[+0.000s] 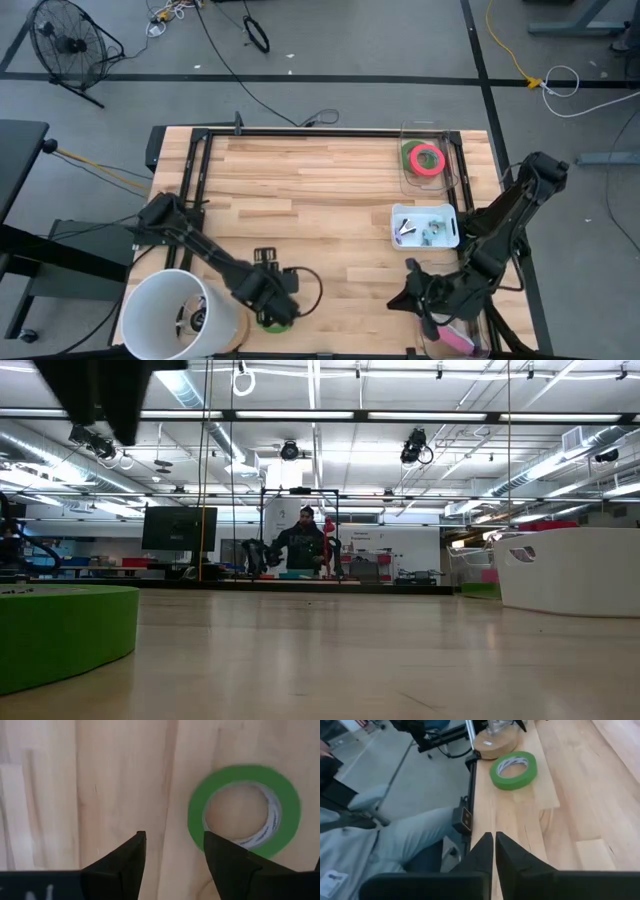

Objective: Pick and place Stapler, Stapler remover, tape
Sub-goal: Put the green tape into the top transparent bin

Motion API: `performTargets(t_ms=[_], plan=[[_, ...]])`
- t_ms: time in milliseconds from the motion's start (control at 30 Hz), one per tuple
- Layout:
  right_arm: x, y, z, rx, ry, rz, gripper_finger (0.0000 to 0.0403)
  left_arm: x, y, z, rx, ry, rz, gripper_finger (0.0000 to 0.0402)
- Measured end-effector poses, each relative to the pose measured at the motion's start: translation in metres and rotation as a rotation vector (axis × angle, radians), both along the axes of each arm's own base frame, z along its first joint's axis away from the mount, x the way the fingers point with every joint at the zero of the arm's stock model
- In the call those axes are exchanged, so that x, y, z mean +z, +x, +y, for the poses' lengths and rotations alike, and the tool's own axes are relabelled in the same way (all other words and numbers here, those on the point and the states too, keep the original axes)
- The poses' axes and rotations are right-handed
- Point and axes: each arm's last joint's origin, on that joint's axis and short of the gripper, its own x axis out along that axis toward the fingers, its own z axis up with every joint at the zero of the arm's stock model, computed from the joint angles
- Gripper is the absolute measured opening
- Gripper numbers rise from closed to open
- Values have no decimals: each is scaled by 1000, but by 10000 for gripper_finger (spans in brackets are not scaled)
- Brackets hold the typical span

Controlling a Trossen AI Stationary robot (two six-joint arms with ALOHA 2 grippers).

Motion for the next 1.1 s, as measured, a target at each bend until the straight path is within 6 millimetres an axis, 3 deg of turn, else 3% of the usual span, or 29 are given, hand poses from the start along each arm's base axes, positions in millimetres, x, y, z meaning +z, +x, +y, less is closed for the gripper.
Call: performTargets(t_ms=[300, 500, 800, 1100], plan=[[-9, 8, 10, 8, -31, -30, 22, -47, 3, -14, 208, 101, 98, 199], [-8, 8, 10, 0, -44, -44, 22, -71, 8, -18, 259, 114, 168, 199], [-8, 9, 10, 4, -59, -54, 22, -80, 15, -28, 266, -34, 187, 199], [-8, 9, 9, -6, -63, -59, 22, -81, 17, -28, 266, -42, 171, 199]])
